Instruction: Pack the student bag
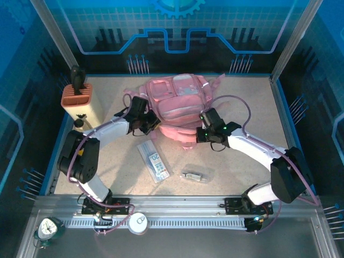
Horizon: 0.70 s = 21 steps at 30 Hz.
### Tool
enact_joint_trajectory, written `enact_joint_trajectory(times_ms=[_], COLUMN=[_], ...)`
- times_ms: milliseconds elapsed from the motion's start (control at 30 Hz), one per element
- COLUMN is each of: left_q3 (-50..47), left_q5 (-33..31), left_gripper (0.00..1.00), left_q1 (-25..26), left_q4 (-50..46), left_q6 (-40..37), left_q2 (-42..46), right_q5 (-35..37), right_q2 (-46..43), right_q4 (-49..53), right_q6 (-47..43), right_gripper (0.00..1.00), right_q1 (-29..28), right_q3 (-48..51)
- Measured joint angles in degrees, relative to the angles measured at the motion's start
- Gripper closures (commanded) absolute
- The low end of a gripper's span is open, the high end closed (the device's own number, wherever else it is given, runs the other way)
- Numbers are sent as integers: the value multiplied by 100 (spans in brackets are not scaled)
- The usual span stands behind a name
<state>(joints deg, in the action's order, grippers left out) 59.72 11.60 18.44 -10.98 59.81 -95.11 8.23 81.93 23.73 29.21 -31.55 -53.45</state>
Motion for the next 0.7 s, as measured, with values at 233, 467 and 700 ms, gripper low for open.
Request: enact_joint_trajectory(times_ms=[233, 467, 700], left_q3=[914, 2092, 1191], left_q5=[181, 131, 133], left_gripper=[100, 75, 54], left_q1=[-363, -776, -920], left_q4=[-702, -1108, -629], left_q6=[-577, -1123, -901], left_q2=[-481, -1397, -695], right_q5=[-96, -380, -485], right_q2=[42, 817, 1261], right_q4=[63, -190, -236], right_q6=[-251, -31, 81], right_gripper=[100, 100, 100], right_q1=[-291, -1130, -1259], right_q3=[-155, -662, -933])
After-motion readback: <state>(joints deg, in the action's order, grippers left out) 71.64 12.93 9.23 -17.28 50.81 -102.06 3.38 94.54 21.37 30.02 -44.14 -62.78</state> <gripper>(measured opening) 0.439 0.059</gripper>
